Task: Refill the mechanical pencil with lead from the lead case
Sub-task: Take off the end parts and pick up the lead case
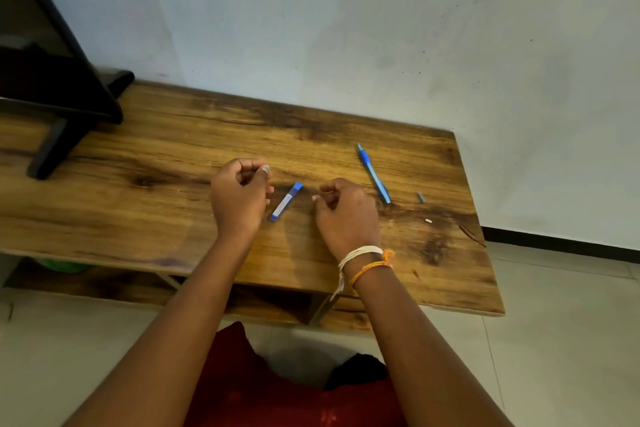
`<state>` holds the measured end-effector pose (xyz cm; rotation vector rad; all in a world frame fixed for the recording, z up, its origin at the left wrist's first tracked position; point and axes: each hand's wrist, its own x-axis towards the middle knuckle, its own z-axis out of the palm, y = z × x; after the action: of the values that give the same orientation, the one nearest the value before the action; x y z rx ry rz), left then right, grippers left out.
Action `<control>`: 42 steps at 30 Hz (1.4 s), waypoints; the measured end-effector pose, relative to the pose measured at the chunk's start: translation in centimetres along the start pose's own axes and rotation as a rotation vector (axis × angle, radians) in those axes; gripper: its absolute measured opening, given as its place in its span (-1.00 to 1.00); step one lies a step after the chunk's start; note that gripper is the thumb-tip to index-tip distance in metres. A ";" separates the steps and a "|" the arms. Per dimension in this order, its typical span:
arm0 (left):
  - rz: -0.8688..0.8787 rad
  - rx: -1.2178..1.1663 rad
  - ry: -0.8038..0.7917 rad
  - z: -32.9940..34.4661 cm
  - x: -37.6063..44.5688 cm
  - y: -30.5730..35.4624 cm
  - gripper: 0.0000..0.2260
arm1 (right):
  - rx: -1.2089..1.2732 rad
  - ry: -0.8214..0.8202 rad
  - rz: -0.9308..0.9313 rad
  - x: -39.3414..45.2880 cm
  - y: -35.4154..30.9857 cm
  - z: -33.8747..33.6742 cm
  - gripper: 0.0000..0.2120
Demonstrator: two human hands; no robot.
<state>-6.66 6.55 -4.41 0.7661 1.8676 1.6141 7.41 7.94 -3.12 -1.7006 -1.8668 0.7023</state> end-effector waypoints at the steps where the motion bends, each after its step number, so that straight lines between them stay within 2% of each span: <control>1: -0.011 0.030 -0.031 -0.2 0.1 -0.2 -0.95 | -0.016 -0.025 -0.041 -0.1 -0.4 0.5 -0.75; 5: -0.004 0.162 -0.217 -1.5 1.0 -0.8 -0.94 | -0.116 -0.085 -0.130 0.0 -1.4 2.2 -0.63; 8: 0.099 0.320 -0.384 -2.1 1.0 -0.9 -0.86 | -0.197 -0.110 -0.129 0.5 -1.5 2.6 -0.60; 10: 0.163 0.404 -0.440 -2.3 0.8 -0.9 -0.80 | -0.199 -0.106 -0.116 0.9 -1.5 2.8 -0.64; 13: 0.248 0.472 -0.458 -2.3 0.7 -1.1 -0.76 | -0.113 -0.106 -0.026 1.5 -1.3 2.8 -0.70; 17: 0.309 0.546 -0.392 -2.0 0.2 -1.3 -0.88 | -0.093 -0.133 -0.017 1.7 -1.0 2.7 -0.79; 19: 0.345 0.547 -0.376 -1.7 0.1 -1.2 -0.88 | -0.079 -0.120 -0.063 1.6 -0.8 2.4 -0.71; 21: 0.358 0.483 -0.353 -1.6 0.1 -1.1 -0.87 | -0.091 -0.131 -0.116 1.7 -0.5 2.2 -0.65; 24: 0.280 0.350 -0.330 -1.6 0.2 -0.9 -0.85 | -0.054 -0.121 -0.177 1.9 -0.2 1.8 -0.77; 26: 0.251 0.295 -0.334 -1.6 0.3 -1.0 -0.84 | 0.115 -0.133 -0.156 2.1 0.0 1.7 -0.81; 29: 0.234 0.238 -0.324 -1.7 0.5 -1.0 -0.84 | 0.480 -0.227 -0.025 2.2 0.1 1.4 -0.86; 32: 0.196 0.156 -0.297 -1.4 0.7 -1.0 -0.79 | 0.758 -0.160 0.101 2.1 -0.4 1.7 -0.86; 34: 0.056 -0.018 -0.244 -1.0 0.6 -0.8 -0.72 | 0.939 -0.105 0.198 1.9 -1.0 1.9 -0.88; 37: -0.264 -0.438 -0.198 -0.3 0.1 -0.2 -0.66 | 1.128 -0.089 0.275 1.6 -1.4 2.4 -0.91; 42: -0.420 -0.578 -0.321 -0.1 0.0 0.3 -0.93 | 1.183 -0.054 0.304 1.5 -1.4 2.5 -0.90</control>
<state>-6.73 6.47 -4.14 0.3235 1.1481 1.5285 4.60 9.26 -3.96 -1.1158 -0.8131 1.5615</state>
